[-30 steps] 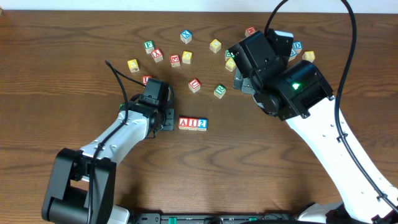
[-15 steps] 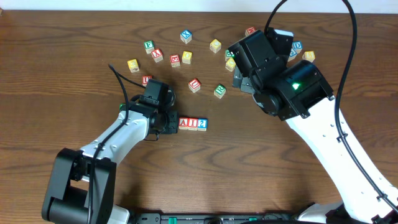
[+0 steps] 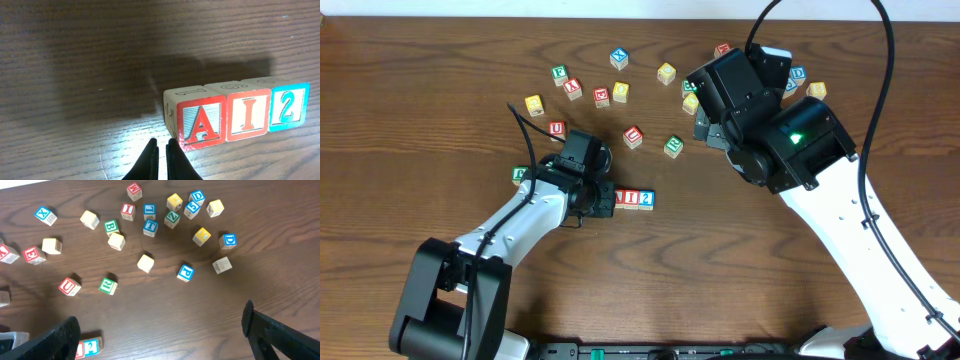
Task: Spell out AI2
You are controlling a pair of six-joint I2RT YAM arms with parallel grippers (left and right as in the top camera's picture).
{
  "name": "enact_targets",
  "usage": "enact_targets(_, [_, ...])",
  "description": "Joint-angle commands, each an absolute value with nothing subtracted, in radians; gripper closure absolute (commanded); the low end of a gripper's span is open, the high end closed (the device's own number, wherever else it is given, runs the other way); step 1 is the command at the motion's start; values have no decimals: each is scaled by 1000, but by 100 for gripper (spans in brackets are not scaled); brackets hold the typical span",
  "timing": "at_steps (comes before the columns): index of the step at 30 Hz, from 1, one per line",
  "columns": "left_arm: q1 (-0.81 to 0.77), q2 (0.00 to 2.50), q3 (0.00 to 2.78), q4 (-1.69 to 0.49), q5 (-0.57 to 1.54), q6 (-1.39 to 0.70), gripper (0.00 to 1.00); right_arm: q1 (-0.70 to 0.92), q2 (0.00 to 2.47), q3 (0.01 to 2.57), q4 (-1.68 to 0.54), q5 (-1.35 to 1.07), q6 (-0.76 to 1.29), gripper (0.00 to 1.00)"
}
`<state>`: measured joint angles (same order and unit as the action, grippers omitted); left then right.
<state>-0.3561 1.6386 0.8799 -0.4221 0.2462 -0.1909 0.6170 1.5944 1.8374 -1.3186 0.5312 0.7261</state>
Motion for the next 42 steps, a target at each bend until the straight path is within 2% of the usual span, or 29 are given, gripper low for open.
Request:
enact_targets(1, [-360, 1647, 873, -425, 251, -204, 93, 614, 1586, 1853, -1318, 544, 739, 1])
enact_targets(25, [-405, 1647, 871, -424, 249, -216, 93, 614, 1586, 1853, -1320, 544, 739, 1])
enact_targets(32, [-404, 1647, 872, -420, 159, -261, 92, 614, 1586, 1853, -1321, 544, 739, 1])
enact_targets(42, [-319, 1607, 947, -469, 111, -263, 92, 583, 1586, 1853, -1332, 551, 739, 1])
